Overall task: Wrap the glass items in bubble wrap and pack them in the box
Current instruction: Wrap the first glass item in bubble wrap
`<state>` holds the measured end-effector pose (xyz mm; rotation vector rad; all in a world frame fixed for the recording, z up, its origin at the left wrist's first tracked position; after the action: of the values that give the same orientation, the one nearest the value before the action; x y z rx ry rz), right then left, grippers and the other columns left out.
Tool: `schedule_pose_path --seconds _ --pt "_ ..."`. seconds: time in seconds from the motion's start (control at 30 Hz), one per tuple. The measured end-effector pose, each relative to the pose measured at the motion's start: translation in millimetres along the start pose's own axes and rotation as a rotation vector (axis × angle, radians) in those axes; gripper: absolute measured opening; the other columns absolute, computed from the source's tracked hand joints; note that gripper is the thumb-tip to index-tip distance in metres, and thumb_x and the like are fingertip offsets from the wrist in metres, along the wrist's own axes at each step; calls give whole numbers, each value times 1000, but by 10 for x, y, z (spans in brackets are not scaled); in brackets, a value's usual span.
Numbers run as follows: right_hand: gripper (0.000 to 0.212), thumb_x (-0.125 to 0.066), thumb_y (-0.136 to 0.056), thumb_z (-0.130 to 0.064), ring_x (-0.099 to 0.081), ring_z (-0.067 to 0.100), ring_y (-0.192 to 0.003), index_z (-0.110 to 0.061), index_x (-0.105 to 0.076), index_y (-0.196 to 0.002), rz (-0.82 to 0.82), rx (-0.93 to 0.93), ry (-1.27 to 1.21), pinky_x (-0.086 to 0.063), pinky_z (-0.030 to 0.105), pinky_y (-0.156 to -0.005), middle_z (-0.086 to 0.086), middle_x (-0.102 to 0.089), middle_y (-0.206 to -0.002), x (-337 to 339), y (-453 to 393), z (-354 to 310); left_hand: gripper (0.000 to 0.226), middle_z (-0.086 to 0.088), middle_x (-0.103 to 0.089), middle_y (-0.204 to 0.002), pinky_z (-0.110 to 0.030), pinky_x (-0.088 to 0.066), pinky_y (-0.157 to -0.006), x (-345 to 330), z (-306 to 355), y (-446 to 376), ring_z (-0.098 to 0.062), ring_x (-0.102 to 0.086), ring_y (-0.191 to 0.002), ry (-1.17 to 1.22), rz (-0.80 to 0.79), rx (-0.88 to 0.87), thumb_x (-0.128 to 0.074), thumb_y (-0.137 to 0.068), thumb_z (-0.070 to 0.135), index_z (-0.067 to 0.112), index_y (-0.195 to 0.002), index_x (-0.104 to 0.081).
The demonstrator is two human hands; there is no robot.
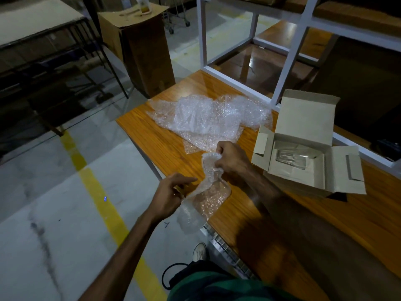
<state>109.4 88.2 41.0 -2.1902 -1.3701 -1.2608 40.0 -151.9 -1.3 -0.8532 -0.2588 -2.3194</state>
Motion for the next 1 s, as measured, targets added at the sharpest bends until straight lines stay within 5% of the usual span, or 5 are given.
schedule_pose_path --seconds 0.13,0.27,0.57,0.7,1.0 --pt "41 -87 -78 -9 -48 16 -66 -23 -49 -79 0 -13 2 -37 29 -54 -4 -50 -73 44 -22 47 23 9 -62 -103 -23 -52 -79 -175 140 -35 -4 -61 -89 -103 -88 -33 -74 -94 14 16 -117 -73" --pt "41 -88 -79 -11 -47 13 -66 -23 -49 -79 15 -9 0 -37 28 -54 -5 -50 -74 50 -9 80 40 -14 -70 -112 -61 -55 -97 -342 159 -111 -35 -69 -102 -107 -117 47 -81 -76 70 39 -97 -67" --pt "47 -85 -77 -4 -43 12 -63 -23 -43 -70 24 8 19 -31 27 -51 -6 -47 -70 58 1 58 41 -9 -66 -118 -40 -56 -90 -412 359 -152 -34 -62 -109 268 178 129 -47 -96 -5 24 -118 -66" --pt "46 -81 -75 -1 -41 15 -65 -22 -42 -69 31 47 37 -29 29 -50 -5 -44 -69 57 3 53 14 -3 -59 -130 -36 -54 -96 -393 351 -311 -23 -60 -122 212 200 -113 -75 -91 14 22 -103 -75" --pt "26 -64 -83 0 -44 13 -67 -21 -52 -73 61 117 55 -34 33 -55 -6 -49 -71 3 -9 139 9 -3 -69 -113 -24 -58 -80 -365 508 -585 -14 -66 -104 365 227 -9 -76 -96 19 11 -99 -75"
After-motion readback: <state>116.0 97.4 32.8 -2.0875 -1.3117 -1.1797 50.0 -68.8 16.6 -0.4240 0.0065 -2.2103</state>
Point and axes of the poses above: each hand's wrist, its own y-axis away from the middle knuckle, its own x-axis out of the back of the hand, z = x × y, the point moved 1 cm from there along -y, towards the middle knuckle
